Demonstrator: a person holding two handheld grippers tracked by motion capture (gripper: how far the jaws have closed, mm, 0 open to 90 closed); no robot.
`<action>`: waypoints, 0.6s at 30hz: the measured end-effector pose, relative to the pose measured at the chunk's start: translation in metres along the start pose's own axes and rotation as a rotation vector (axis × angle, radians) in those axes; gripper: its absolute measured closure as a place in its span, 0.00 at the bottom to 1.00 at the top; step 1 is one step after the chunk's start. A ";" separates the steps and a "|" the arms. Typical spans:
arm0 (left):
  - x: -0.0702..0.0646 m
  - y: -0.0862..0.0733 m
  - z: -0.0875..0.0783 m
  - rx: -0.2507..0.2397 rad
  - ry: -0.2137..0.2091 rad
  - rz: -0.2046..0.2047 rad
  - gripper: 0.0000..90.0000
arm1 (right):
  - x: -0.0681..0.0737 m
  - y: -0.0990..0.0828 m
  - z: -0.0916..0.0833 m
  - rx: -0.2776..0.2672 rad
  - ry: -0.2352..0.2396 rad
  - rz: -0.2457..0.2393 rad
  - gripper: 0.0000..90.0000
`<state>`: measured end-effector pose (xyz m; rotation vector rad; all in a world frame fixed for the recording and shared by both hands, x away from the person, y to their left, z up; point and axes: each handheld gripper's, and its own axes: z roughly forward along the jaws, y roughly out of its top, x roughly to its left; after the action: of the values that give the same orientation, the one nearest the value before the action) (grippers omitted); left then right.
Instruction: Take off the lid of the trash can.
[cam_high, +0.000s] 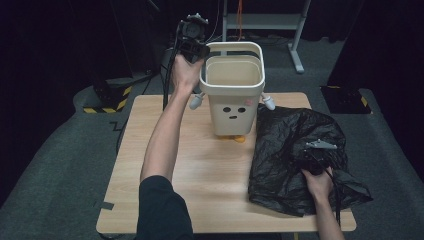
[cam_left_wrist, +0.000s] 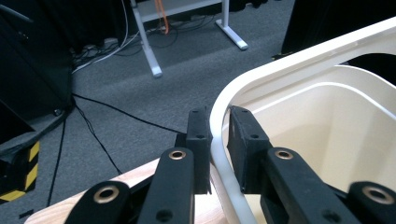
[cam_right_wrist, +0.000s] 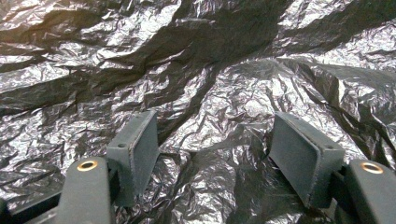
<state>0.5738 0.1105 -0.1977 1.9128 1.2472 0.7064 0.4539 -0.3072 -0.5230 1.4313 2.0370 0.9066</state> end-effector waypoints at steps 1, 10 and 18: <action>0.001 -0.001 -0.001 0.000 -0.002 0.002 0.87 | 0.000 0.000 0.000 0.000 0.000 -0.001 0.36; 0.003 -0.006 -0.009 -0.002 -0.010 0.007 0.87 | 0.000 0.000 0.000 0.001 0.000 0.002 0.36; 0.005 -0.011 -0.013 0.004 -0.007 0.009 0.88 | 0.000 0.000 0.000 0.002 0.000 -0.002 0.36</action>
<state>0.5599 0.1218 -0.1984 1.9236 1.2377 0.7014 0.4538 -0.3073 -0.5229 1.4297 2.0401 0.9037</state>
